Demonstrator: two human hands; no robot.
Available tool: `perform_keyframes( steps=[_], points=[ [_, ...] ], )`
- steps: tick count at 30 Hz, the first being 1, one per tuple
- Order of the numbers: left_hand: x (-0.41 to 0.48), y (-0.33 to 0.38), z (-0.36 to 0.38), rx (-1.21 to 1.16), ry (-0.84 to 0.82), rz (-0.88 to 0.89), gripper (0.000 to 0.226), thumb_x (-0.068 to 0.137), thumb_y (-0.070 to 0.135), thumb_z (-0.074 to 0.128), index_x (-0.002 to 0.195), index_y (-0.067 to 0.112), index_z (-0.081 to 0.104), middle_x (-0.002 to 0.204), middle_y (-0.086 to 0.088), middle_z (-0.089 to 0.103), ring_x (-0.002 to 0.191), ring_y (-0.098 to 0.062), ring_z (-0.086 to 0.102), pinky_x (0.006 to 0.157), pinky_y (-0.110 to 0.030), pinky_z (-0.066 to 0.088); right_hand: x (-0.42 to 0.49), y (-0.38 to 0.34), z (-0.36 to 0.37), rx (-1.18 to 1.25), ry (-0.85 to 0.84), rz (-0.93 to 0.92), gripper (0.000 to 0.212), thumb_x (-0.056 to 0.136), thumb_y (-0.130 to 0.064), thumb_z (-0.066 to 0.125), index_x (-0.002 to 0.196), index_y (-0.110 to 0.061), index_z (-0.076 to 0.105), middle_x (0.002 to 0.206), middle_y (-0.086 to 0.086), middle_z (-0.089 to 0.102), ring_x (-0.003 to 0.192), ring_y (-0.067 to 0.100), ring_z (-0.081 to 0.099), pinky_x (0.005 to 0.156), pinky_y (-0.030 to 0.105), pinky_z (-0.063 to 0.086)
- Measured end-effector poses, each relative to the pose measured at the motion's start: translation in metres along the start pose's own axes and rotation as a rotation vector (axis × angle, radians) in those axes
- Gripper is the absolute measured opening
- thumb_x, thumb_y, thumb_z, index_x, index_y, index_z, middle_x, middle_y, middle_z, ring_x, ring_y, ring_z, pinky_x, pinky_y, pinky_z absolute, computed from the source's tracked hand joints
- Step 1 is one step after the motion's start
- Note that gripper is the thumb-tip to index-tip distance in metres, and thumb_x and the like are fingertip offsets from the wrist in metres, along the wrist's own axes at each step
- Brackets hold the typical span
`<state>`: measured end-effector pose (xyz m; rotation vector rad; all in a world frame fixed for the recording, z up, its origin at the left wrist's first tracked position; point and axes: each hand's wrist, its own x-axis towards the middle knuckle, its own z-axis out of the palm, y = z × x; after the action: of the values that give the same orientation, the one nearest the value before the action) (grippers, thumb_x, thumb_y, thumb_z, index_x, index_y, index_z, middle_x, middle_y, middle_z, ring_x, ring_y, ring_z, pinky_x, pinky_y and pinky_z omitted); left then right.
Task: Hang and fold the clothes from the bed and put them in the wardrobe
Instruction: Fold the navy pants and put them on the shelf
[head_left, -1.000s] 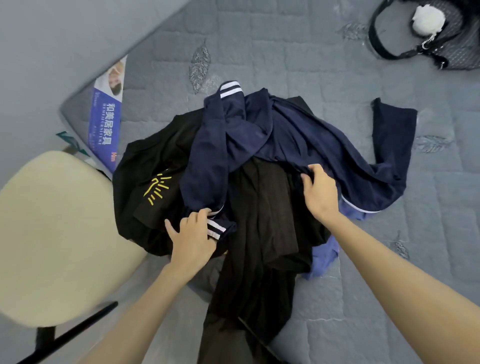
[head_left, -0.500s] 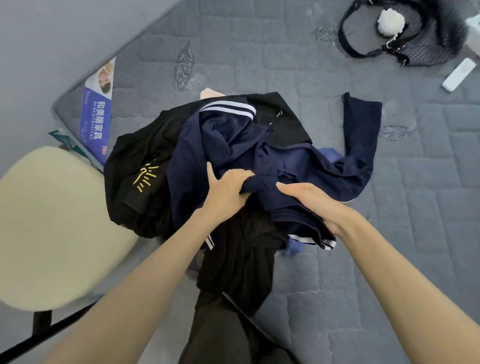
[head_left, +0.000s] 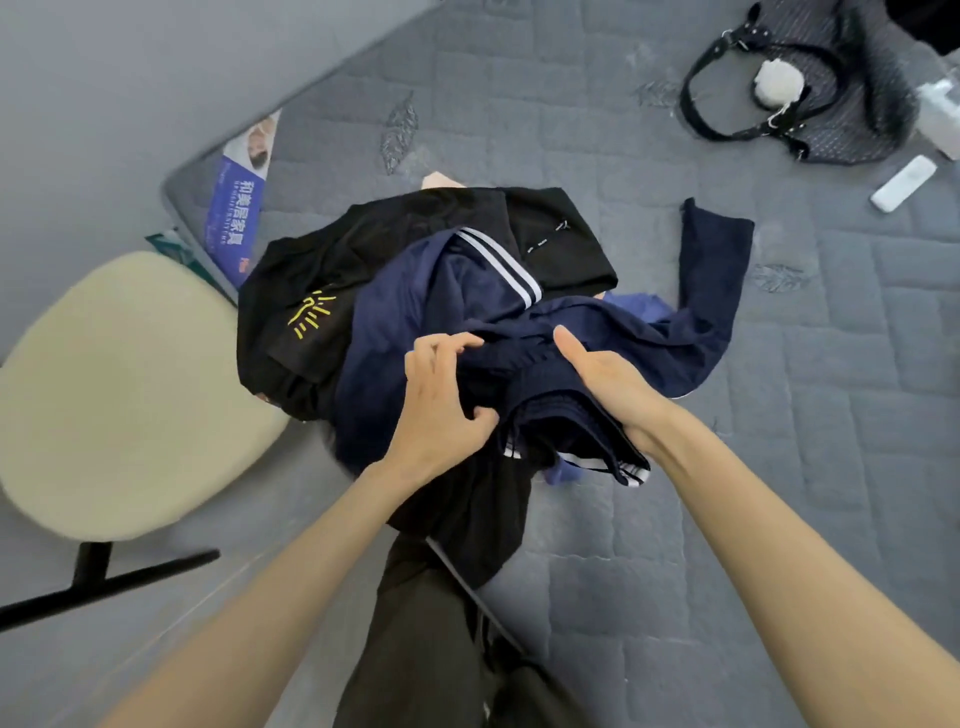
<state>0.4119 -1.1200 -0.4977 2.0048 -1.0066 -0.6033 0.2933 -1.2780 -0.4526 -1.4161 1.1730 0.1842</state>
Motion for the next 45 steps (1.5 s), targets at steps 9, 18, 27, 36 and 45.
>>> perform_keyframes(
  steps=[9, 18, 27, 36, 45],
  points=[
    [-0.084, 0.041, 0.017, -0.058, 0.158, 0.136, 0.039, 0.086, 0.015, 0.063, 0.122, 0.020, 0.050, 0.117, 0.013, 0.049, 0.112, 0.001, 0.047, 0.097, -0.013, 0.035, -0.070, 0.017, 0.004, -0.124, -0.003, -0.152, 0.051, 0.093, -0.060, 0.042, 0.074, -0.020, 0.067, 0.064, -0.012, 0.066, 0.069, 0.004, 0.058, 0.060, 0.016, 0.038],
    [-0.177, 0.083, -0.023, 0.195, 0.199, -0.067, 0.007, 0.097, 0.036, 0.043, 0.097, 0.030, 0.040, 0.058, 0.005, 0.051, 0.055, -0.013, 0.052, 0.048, -0.030, 0.030, -0.148, 0.049, 0.024, -0.259, -0.056, -0.415, 0.039, 0.096, -0.046, 0.049, 0.073, -0.017, 0.040, 0.066, -0.005, 0.038, 0.056, 0.004, 0.037, 0.053, 0.015, 0.031],
    [-0.297, 0.094, -0.102, 0.291, 0.324, -0.320, 0.008, 0.093, 0.031, 0.046, 0.092, 0.023, 0.047, 0.090, -0.006, 0.066, 0.086, -0.037, 0.059, 0.072, -0.043, 0.048, -0.238, 0.061, 0.121, -0.464, -0.503, -0.571, 0.070, 0.073, -0.050, 0.076, 0.123, -0.029, 0.032, 0.099, -0.002, 0.054, 0.087, 0.009, 0.056, 0.070, 0.019, 0.043],
    [-0.450, 0.108, -0.169, 0.244, 0.472, -0.380, 0.018, 0.091, 0.038, 0.049, 0.084, 0.021, 0.049, 0.071, 0.001, 0.061, 0.073, -0.024, 0.057, 0.067, -0.043, 0.047, -0.347, 0.088, 0.239, -0.509, -0.554, -0.809, 0.070, 0.074, -0.028, 0.077, 0.117, -0.019, 0.023, 0.122, 0.010, 0.044, 0.110, 0.022, 0.052, 0.086, 0.031, 0.049],
    [-0.639, 0.132, -0.223, 0.464, 0.728, -0.524, 0.019, 0.095, 0.039, 0.046, 0.081, 0.026, 0.044, 0.064, 0.007, 0.055, 0.063, -0.018, 0.051, 0.052, -0.030, 0.033, -0.473, 0.090, 0.328, -0.806, -0.570, -1.090, 0.015, 0.086, -0.013, 0.055, 0.098, -0.019, 0.048, 0.095, 0.006, 0.062, 0.089, 0.028, 0.058, 0.070, 0.034, 0.043]
  ],
)
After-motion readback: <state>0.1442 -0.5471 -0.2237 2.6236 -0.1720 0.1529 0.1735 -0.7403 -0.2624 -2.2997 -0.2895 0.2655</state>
